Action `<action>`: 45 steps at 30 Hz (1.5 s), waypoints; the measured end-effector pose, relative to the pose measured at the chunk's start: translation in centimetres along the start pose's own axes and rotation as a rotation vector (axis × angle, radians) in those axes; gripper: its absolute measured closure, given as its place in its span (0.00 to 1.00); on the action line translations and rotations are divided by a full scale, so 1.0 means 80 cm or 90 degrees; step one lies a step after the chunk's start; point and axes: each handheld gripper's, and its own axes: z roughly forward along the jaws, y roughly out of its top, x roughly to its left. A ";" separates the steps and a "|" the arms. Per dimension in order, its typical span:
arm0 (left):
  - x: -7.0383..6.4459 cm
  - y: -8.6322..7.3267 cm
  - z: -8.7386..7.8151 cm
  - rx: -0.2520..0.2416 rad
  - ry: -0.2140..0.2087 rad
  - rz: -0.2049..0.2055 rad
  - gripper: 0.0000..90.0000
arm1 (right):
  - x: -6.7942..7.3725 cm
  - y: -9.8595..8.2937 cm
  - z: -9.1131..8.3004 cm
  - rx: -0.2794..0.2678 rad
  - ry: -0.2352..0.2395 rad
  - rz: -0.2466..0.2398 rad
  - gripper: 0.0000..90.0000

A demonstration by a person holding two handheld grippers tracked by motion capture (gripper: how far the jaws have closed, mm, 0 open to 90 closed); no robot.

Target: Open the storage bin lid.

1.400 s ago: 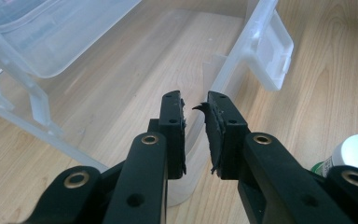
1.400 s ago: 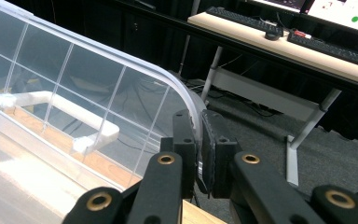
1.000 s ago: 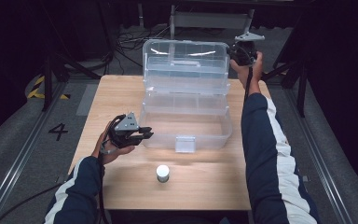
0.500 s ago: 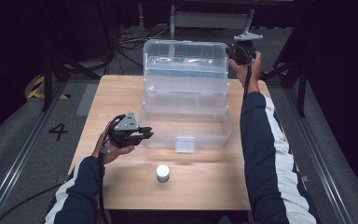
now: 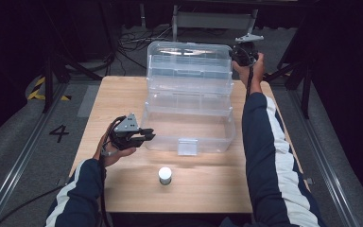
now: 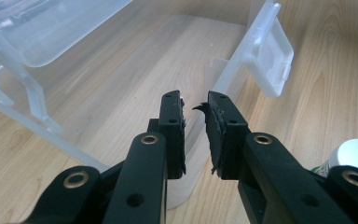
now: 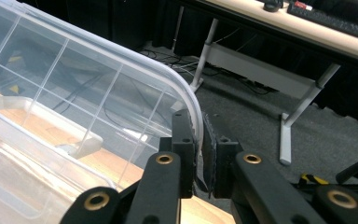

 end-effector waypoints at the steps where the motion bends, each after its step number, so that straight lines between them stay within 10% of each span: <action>1: 0.000 0.000 0.000 -0.001 0.000 -0.001 0.86 | -0.001 -0.001 0.000 -0.001 0.002 0.007 0.94; 45: 0.001 0.002 0.001 -0.003 0.017 0.000 0.88 | -0.001 -0.021 -0.014 0.021 0.017 0.005 0.81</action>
